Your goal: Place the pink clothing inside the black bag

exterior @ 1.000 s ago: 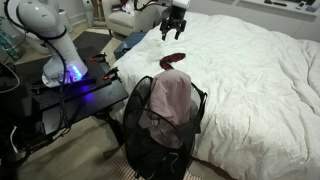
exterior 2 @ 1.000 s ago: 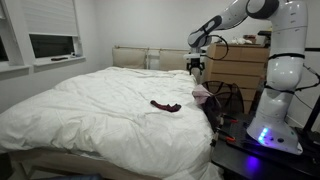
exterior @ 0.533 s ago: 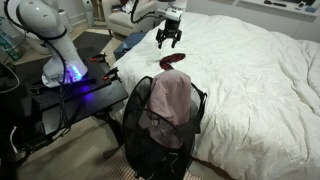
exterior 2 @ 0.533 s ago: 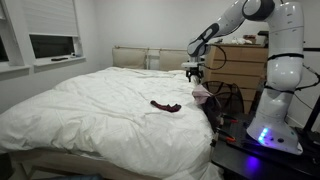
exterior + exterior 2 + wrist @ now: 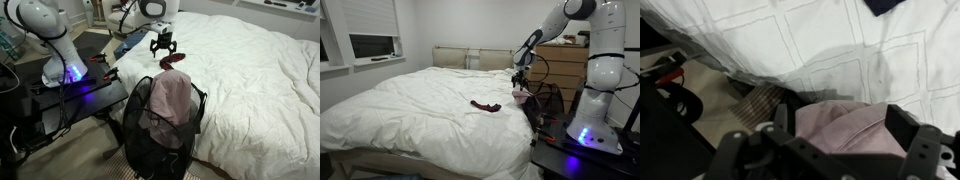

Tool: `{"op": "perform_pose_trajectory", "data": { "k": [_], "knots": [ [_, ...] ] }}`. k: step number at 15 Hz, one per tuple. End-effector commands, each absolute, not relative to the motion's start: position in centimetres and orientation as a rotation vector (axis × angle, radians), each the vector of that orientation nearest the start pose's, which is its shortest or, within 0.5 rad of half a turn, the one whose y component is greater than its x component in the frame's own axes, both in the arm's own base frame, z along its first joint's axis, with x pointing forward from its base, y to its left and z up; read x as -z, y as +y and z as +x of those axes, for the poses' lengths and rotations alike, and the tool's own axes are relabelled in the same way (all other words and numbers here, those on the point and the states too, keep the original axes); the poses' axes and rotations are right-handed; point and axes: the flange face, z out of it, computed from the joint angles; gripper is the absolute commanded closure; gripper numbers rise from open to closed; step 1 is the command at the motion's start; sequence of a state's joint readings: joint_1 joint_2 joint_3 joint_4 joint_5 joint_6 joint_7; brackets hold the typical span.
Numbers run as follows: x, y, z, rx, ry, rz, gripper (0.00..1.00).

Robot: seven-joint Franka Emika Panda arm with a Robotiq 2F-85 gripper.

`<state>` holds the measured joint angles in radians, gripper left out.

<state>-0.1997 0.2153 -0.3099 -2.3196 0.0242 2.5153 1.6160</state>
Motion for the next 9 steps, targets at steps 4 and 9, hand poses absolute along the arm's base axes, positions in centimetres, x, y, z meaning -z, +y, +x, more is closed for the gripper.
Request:
{"op": "perform_pose_trajectory", "data": {
  "k": [4, 9],
  "knots": [
    [-26.1, -25.9, 38.1, 0.225, 2.927, -1.063, 0.00],
    [-26.8, -29.6, 35.6, 0.506, 3.020, -0.848, 0.00]
  ]
}}
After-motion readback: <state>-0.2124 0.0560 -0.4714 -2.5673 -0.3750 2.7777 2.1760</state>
